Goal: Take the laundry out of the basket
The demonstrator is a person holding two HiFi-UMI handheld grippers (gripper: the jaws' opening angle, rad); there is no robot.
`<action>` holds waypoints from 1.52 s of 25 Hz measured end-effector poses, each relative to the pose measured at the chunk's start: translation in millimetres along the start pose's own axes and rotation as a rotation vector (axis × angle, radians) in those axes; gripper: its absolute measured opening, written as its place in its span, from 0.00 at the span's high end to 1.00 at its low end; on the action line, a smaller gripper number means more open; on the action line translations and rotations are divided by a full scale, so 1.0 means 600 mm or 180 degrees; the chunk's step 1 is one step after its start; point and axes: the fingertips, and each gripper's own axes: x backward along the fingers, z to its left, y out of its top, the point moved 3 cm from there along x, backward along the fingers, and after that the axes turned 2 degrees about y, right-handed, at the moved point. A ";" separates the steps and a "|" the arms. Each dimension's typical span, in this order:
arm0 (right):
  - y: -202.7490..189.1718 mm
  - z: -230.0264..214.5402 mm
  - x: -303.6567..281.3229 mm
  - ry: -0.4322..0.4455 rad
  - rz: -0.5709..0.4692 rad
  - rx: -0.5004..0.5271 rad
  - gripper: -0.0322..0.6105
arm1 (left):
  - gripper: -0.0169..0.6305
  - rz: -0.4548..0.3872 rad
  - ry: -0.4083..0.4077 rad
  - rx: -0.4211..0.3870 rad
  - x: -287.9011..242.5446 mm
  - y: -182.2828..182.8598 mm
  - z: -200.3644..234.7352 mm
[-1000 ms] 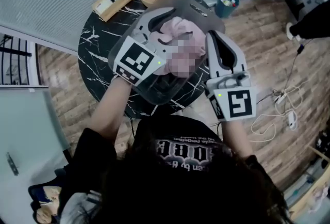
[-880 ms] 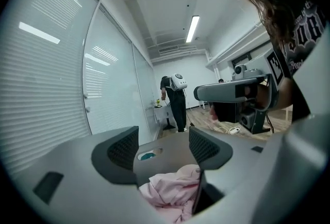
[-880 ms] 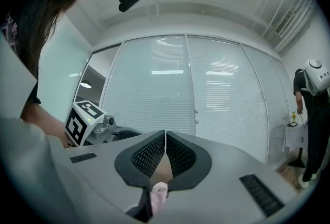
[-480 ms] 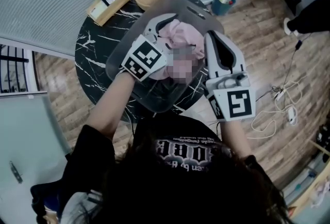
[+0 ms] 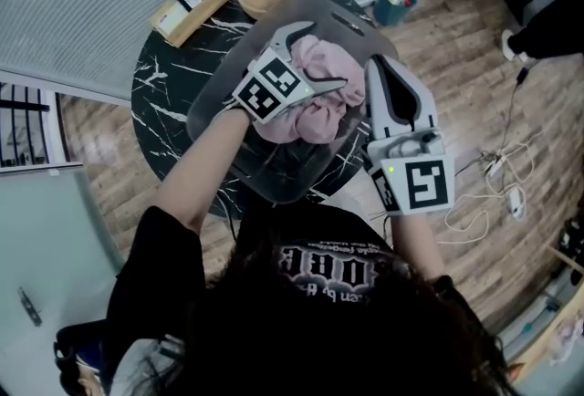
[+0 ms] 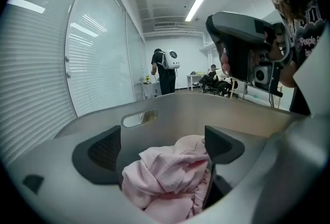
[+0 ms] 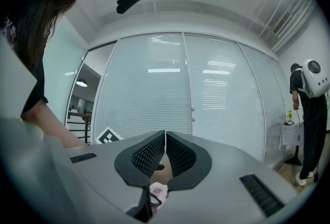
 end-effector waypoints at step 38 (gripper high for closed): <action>-0.023 -0.018 0.007 -0.0105 0.0135 0.0057 0.90 | 0.20 0.0948 -0.0200 0.0606 -0.120 -0.160 0.009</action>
